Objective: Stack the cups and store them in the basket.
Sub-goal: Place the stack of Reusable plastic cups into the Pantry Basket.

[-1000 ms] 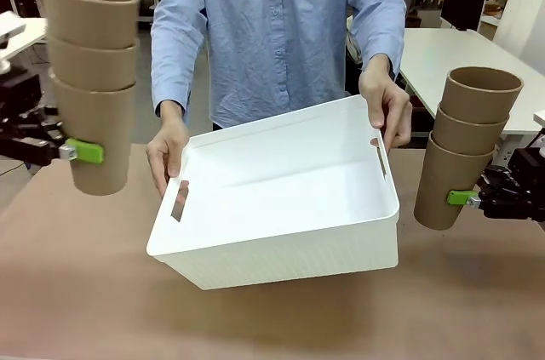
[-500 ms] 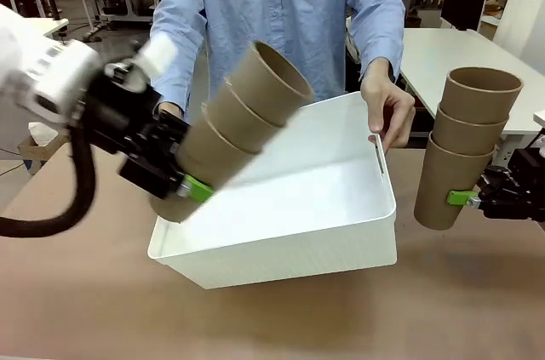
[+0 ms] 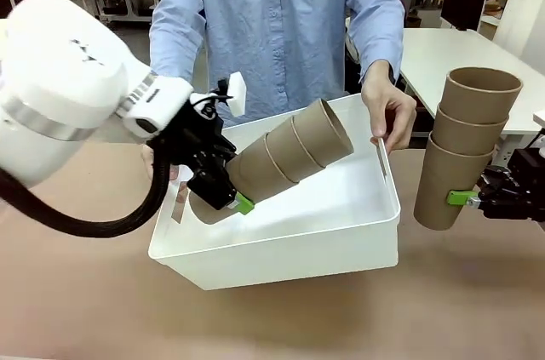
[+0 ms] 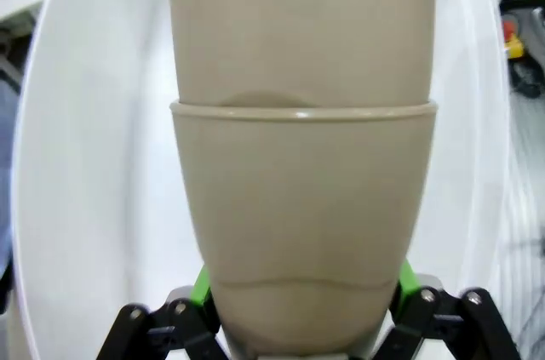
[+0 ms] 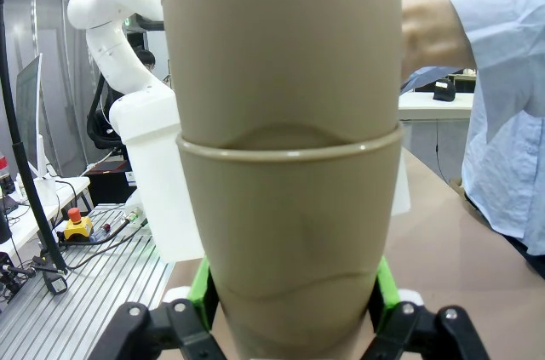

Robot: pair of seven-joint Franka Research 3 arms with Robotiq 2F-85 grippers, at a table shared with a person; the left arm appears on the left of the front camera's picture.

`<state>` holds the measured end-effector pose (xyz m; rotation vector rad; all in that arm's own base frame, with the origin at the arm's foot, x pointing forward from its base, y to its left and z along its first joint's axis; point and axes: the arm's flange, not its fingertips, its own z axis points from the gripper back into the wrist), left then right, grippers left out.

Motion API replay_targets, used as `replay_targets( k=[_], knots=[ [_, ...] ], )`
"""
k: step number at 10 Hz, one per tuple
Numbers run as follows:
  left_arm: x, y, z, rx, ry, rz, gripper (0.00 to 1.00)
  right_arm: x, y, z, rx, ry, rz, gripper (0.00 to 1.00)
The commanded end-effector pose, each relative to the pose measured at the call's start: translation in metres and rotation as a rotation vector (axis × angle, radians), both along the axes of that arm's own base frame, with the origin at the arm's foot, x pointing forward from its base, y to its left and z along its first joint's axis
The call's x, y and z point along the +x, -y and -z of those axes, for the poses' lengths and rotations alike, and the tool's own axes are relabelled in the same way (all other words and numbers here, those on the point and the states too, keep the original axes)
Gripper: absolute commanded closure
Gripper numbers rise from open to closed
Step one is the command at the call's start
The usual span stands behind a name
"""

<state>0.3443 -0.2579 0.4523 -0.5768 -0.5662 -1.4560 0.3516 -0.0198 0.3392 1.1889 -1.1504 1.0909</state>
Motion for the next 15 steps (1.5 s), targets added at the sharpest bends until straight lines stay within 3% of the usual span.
replay_targets(
  k=[1, 6, 12, 13, 15],
  knots=[
    [0.019, 0.015, 0.004, 0.056, -0.037, -0.009, 0.14, 0.001, -0.002, -0.004, 0.0, 0.011, -0.002, 0.15],
    [0.016, 0.041, 0.042, 0.146, -0.012, -0.009, 0.14, 0.001, -0.002, -0.004, 0.0, 0.011, -0.002, 0.15],
    [0.015, 0.048, 0.059, 0.118, -0.01, -0.034, 0.14, 0.001, -0.002, -0.004, 0.0, 0.011, -0.002, 0.15],
    [0.013, 0.049, 0.059, 0.11, -0.006, -0.014, 0.0, 0.001, -0.002, -0.004, 0.0, 0.011, -0.002, 0.15],
    [0.011, 0.046, 0.051, 0.087, -0.024, 0.003, 0.0, 0.001, -0.002, -0.004, 0.0, 0.011, -0.002, 0.15]
  ],
)
